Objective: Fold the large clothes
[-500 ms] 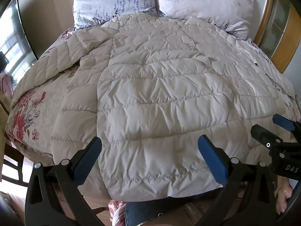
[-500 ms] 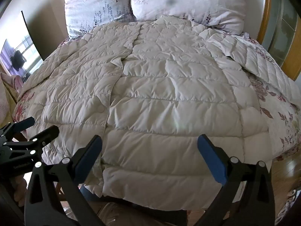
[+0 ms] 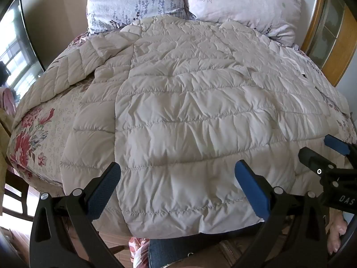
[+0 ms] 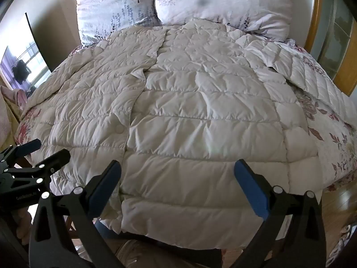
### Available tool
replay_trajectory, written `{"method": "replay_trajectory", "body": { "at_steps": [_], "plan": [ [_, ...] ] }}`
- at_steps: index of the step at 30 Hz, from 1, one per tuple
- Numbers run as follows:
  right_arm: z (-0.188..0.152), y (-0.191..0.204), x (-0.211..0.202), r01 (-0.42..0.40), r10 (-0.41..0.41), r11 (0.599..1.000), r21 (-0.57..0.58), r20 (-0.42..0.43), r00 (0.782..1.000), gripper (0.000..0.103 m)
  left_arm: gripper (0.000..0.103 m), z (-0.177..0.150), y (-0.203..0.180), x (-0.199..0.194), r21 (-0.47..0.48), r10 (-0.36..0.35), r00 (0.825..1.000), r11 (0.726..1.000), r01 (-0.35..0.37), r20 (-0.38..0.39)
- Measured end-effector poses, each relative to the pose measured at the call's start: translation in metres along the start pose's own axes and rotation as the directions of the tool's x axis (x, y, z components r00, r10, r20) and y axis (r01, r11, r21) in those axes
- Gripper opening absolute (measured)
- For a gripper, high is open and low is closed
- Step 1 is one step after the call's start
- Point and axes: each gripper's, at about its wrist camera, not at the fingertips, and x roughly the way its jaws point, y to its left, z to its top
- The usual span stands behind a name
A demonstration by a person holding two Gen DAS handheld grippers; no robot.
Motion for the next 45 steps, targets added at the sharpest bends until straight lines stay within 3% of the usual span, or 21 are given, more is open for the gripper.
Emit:
{"method": "replay_trajectory", "body": {
  "at_steps": [45],
  "plan": [
    [-0.0005,-0.0038,-0.0014,-0.005,0.005,1.000,0.001,0.001,1.000,0.101,0.102,0.0000,-0.0001,0.0003,0.002,0.003,1.000,1.000,-0.003,-0.007]
  ]
}}
